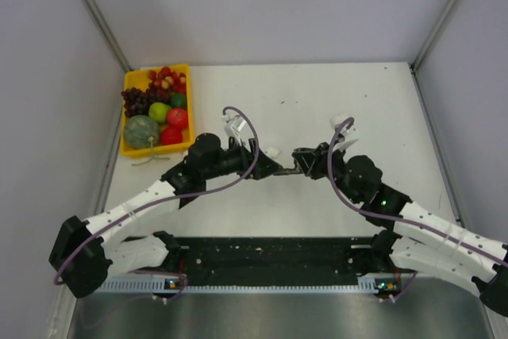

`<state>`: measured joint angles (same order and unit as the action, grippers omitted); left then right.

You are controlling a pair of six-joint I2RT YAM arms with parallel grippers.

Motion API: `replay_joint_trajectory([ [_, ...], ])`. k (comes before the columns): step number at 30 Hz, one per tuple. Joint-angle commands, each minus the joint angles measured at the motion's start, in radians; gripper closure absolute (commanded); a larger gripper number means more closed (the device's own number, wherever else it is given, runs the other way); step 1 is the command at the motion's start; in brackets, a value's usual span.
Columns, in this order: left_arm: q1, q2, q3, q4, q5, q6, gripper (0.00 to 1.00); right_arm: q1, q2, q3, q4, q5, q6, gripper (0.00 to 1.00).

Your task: Install the water faucets

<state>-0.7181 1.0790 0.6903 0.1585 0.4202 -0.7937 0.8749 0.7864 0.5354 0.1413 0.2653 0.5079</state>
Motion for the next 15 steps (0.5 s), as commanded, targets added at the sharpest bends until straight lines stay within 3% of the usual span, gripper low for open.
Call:
replay_joint_trajectory([
  [1, -0.024, 0.027, 0.038, 0.067, -0.012, -0.027, 0.25, 0.012, -0.032, 0.005, 0.06, 0.005, -0.009, 1.0],
  [10, -0.063, 0.061, 0.057, 0.064, -0.001, -0.012, 0.51, 0.012, -0.033, 0.003, 0.058, 0.009, -0.009, 1.0],
  [15, -0.064, 0.062, 0.06, 0.078, 0.021, 0.004, 0.86, 0.012, -0.029, 0.002, 0.058, 0.009, -0.008, 1.0],
])
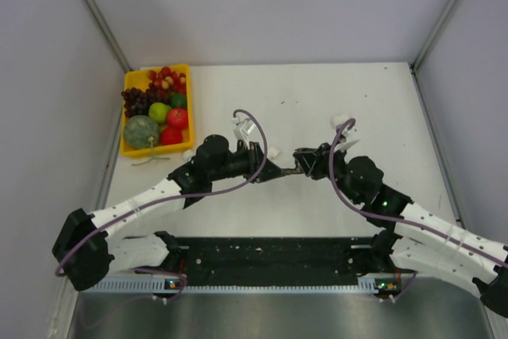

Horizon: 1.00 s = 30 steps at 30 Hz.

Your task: Install the water faucets

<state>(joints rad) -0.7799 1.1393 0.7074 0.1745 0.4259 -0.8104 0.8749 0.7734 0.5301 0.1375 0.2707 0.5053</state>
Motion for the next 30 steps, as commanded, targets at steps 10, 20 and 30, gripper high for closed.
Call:
replay_joint_trajectory([
  [10, 0.001, -0.082, -0.014, 0.106, -0.01, 0.089, 1.0, 0.012, -0.043, 0.042, -0.041, -0.014, -0.019, 0.23],
  [20, 0.14, -0.266, -0.08, 0.103, 0.005, 0.139, 1.0, -0.06, -0.23, 0.041, -0.177, -0.209, -0.09, 0.01],
  [30, 0.229, -0.282, -0.121, 0.377, 0.405, 0.037, 1.0, -0.255, -0.204, 0.002, 0.101, -0.841, 0.002, 0.04],
])
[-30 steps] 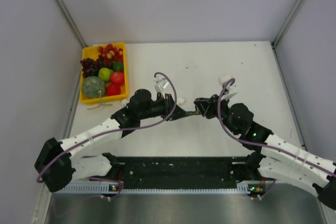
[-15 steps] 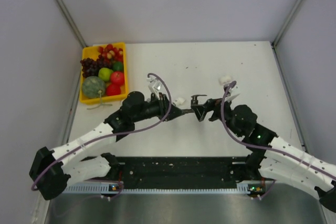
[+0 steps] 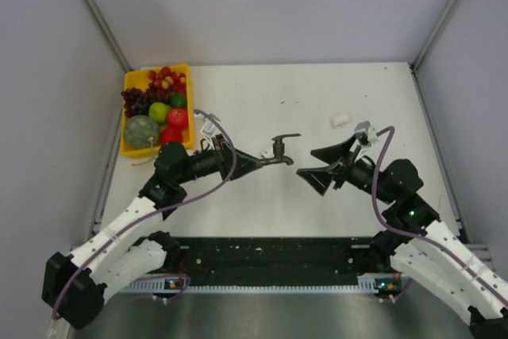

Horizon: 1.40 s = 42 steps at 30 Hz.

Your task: Install the water faucets

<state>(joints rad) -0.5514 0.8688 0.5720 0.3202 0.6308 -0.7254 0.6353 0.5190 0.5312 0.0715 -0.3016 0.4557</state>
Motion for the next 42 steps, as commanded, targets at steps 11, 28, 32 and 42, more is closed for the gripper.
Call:
replay_joint_trajectory([
  [11, -0.044, 0.044, 0.031, 0.359, 0.219, -0.103, 1.0, -0.016, 0.22, -0.007, 0.493, -0.436, 0.19, 0.13],
  [28, -0.111, 0.13, 0.109, 0.382, 0.227, -0.094, 1.0, -0.016, 0.269, 0.0, 0.513, -0.484, 0.201, 0.46],
  [32, -0.13, 0.136, 0.124, 0.346, 0.222, -0.068, 1.0, -0.016, 0.268, -0.004, 0.531, -0.484, 0.204, 0.65],
  [42, -0.131, 0.118, 0.156, 0.196, 0.173, 0.019, 0.93, -0.016, 0.22, -0.007, 0.397, -0.432, 0.144, 1.0],
])
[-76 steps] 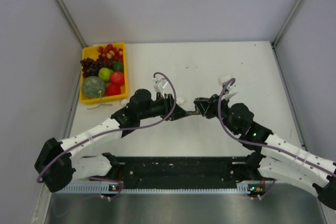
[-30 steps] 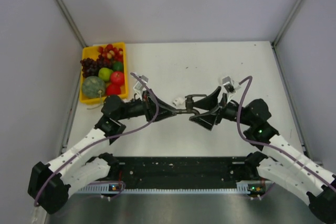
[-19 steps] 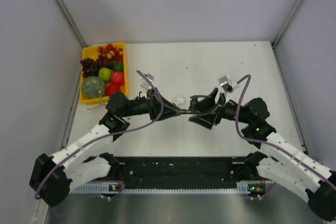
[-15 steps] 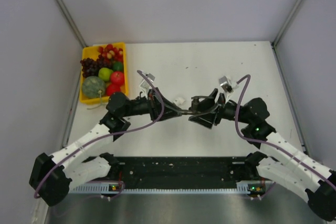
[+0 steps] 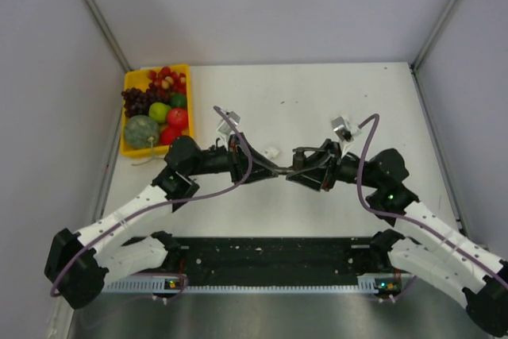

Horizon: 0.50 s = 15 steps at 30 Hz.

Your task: Install the water faucets

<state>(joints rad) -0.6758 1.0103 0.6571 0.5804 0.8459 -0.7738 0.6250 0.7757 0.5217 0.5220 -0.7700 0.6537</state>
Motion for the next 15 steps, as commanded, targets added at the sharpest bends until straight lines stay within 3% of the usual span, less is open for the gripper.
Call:
replay_joint_trajectory([
  [1, -0.007, -0.03, 0.082, -0.127, -0.062, 0.096, 0.82, -0.005, -0.047, 0.004, -0.085, 0.049, -0.071, 1.0],
  [3, -0.007, -0.047, 0.12, -0.27, -0.132, 0.181, 0.54, -0.005, -0.075, 0.008, -0.167, 0.096, -0.118, 1.0],
  [6, -0.007, -0.076, 0.177, -0.518, -0.272, 0.316, 0.33, -0.005, -0.125, 0.024, -0.321, 0.226, -0.179, 1.0],
  [11, -0.007, -0.062, 0.306, -0.873, -0.58, 0.473, 0.2, -0.005, -0.193, 0.087, -0.592, 0.487, -0.247, 1.0],
  [15, -0.007, 0.06, 0.436, -1.088, -0.821, 0.55, 0.15, -0.005, -0.242, 0.121, -0.74, 0.636, -0.293, 1.0],
])
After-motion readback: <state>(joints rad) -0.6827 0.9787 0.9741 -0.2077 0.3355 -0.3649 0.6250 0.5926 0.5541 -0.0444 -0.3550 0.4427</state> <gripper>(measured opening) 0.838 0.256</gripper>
